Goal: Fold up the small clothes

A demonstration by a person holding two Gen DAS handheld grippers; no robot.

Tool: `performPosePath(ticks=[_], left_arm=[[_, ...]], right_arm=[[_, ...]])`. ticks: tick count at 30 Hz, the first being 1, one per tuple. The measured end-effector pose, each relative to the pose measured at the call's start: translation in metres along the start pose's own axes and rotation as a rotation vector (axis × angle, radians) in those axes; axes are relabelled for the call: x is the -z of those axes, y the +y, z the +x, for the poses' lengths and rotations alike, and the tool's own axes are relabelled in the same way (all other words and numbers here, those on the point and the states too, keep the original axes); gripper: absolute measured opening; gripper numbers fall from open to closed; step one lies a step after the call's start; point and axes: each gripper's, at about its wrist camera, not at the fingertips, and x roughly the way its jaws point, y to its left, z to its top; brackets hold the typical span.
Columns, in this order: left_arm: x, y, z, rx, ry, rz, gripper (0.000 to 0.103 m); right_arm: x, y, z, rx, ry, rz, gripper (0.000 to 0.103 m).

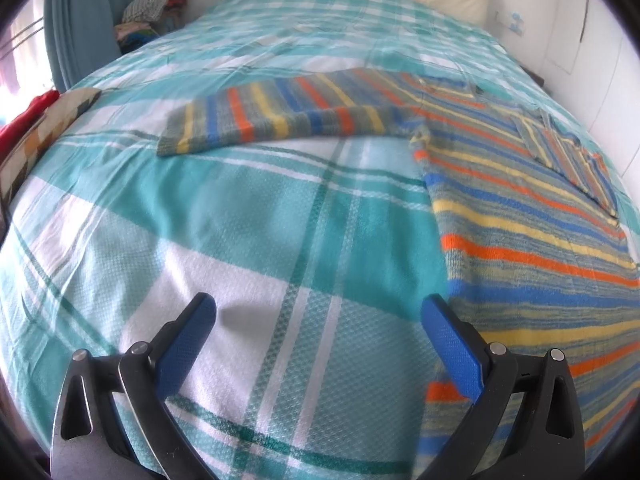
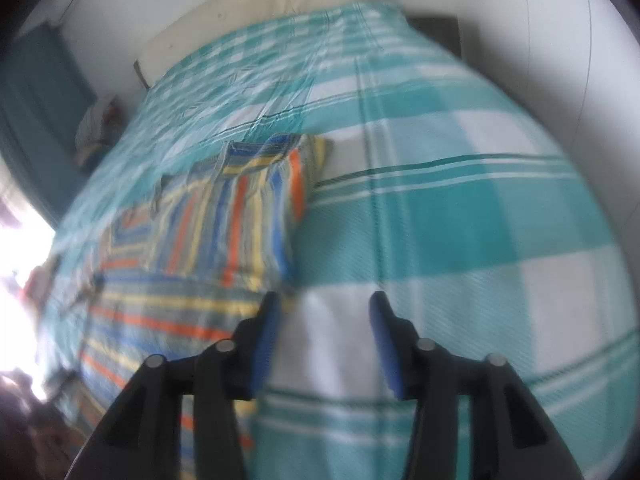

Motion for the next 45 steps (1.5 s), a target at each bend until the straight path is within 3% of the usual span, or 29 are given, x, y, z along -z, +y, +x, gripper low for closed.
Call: performPosePath(ticks=[3, 7, 12, 18, 45], left_arm=[[0.001, -0.003, 0.000, -0.016, -0.005, 0.015, 0.102], [0.003, -0.005, -0.002, -0.029, -0.014, 0.029, 0.102], [0.003, -0.005, -0.001, -0.035, -0.015, 0.034, 0.102], [0.001, -0.006, -0.001, -0.041, -0.014, 0.042, 0.102], [0.005, -0.005, -0.005, -0.064, -0.008, 0.055, 0.102]], right_arm=[[0.040, -0.004, -0.023, 0.048, -0.053, -0.050, 0.054], [0.079, -0.009, -0.029, 0.095, -0.107, -0.027, 0.058], [0.102, -0.006, -0.016, 0.143, -0.128, -0.002, 0.066], [0.107, 0.000, -0.005, 0.194, -0.123, -0.052, 0.082], [0.108, 0.002, -0.002, 0.206, -0.115, -0.055, 0.088]])
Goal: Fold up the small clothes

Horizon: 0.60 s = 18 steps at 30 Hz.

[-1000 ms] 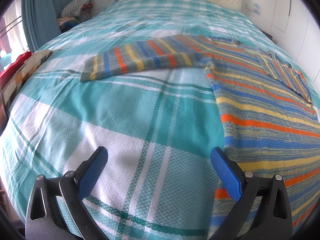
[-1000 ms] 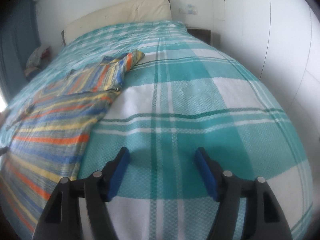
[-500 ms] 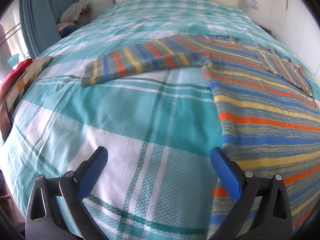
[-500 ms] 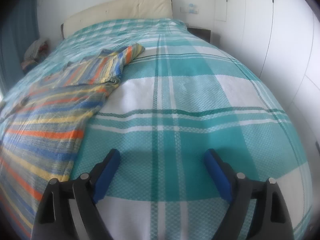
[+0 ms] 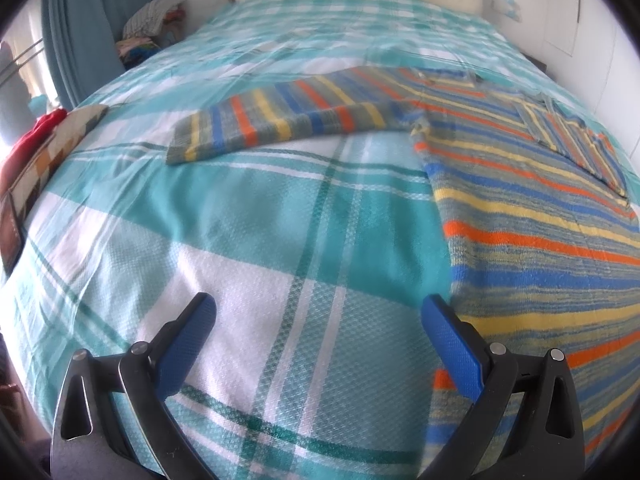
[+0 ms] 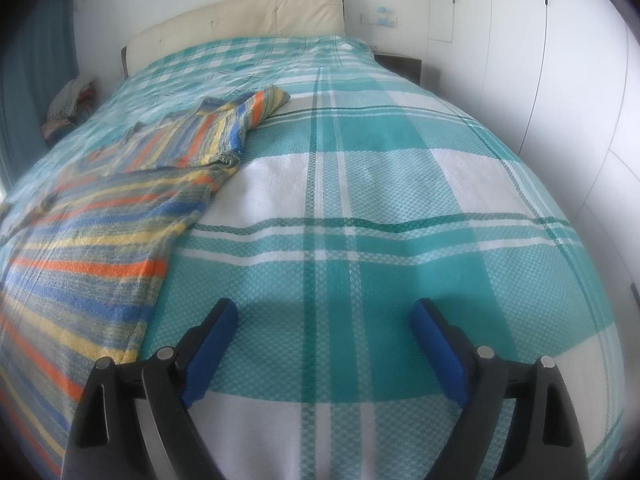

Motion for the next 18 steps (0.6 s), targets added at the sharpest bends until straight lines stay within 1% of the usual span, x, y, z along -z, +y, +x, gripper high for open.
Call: performPosePath(ticks=[18], left_arm=[[0.0008, 0.0030, 0.0008, -0.007, 0.008, -0.007, 0.102]], right_arm=[[0.0000, 0.0005, 0.0001, 0.000, 0.001, 0.000, 0.089]])
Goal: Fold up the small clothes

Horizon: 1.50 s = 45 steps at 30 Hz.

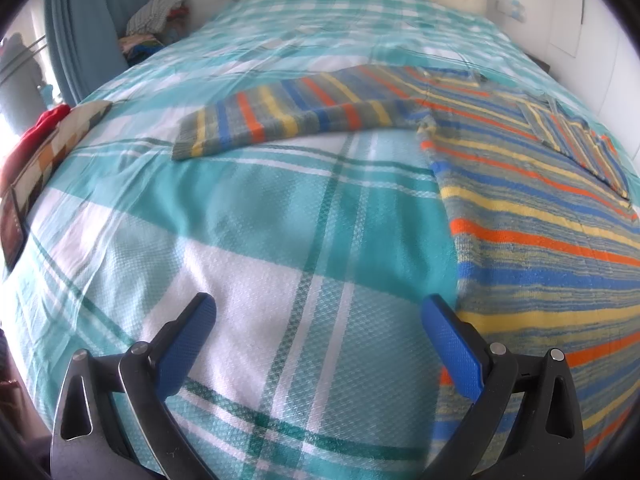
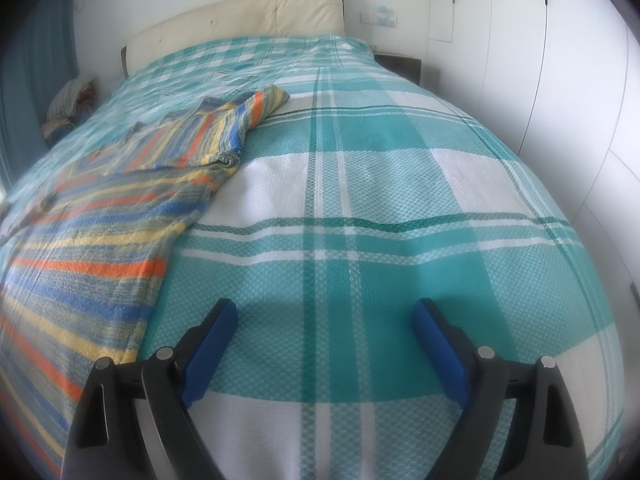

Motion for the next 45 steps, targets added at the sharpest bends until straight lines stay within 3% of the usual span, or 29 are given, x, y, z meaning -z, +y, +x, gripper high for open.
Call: performPosePath(ticks=[45], left_arm=[[0.0019, 0.0021, 0.0000, -0.018, 0.001, -0.005, 0.102]], right_arm=[[0.0001, 0.0009, 0.0003, 0.000, 0.001, 0.001, 0.089]])
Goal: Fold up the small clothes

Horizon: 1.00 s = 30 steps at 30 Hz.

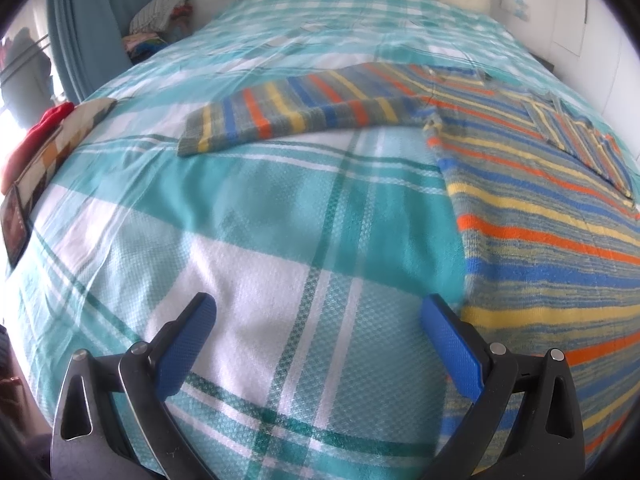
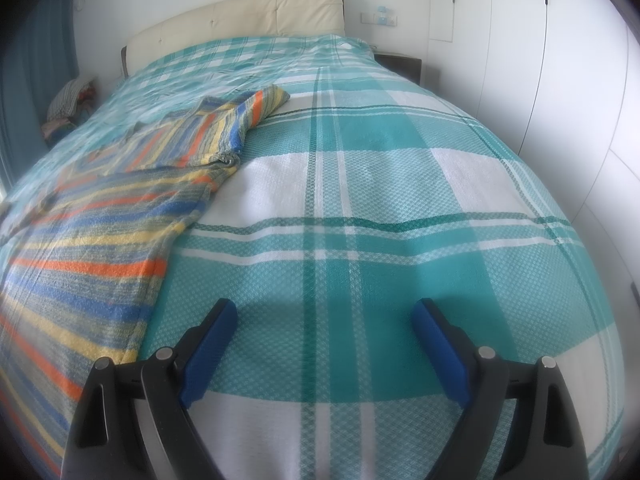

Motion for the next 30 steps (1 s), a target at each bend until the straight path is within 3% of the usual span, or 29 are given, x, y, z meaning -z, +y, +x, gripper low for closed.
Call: performPosePath(ticks=[27, 30], left_arm=[[0.0062, -0.0028, -0.0002, 0.011, 0.011, 0.016, 0.102], [0.0072, -0.0020, -0.0014, 0.040, 0.026, 0.017, 0.102]], right_arm=[[-0.0002, 0.0006, 0.0004, 0.000, 0.001, 0.000, 0.089], [-0.0002, 0.0005, 0.0004, 0.000, 0.001, 0.001, 0.089]])
